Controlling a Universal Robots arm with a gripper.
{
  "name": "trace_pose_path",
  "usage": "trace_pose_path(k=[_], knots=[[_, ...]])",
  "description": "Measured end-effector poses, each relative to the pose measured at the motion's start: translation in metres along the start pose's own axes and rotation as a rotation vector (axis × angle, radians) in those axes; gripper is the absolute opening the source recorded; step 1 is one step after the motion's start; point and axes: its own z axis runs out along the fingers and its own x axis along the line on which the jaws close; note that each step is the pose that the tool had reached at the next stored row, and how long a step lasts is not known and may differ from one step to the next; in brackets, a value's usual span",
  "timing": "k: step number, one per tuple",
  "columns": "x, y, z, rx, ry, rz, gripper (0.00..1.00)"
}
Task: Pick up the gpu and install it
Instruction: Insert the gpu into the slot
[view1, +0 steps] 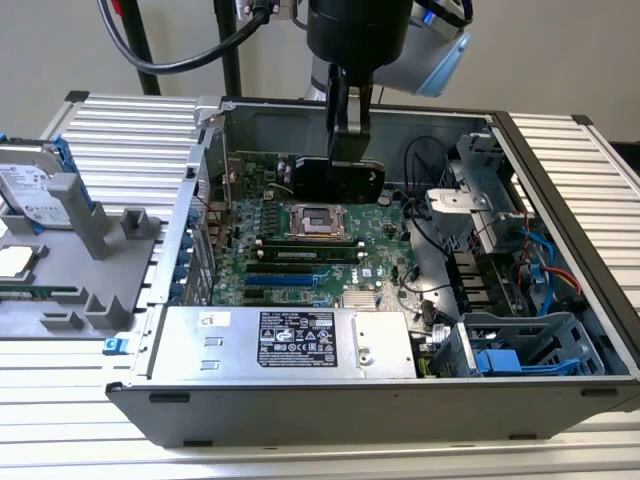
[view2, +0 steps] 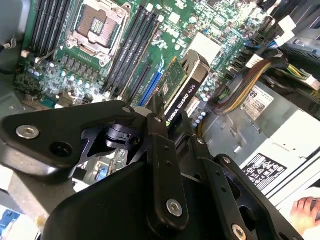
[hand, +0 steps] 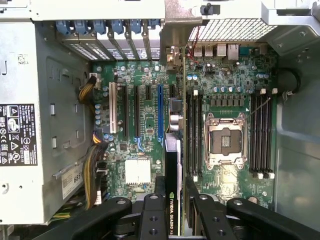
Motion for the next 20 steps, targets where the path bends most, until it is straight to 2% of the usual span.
trace_pose_path(k=[20], knots=[[0.0001,0.0001,0.0073,0.0001,0.0,0.0,0.0]])
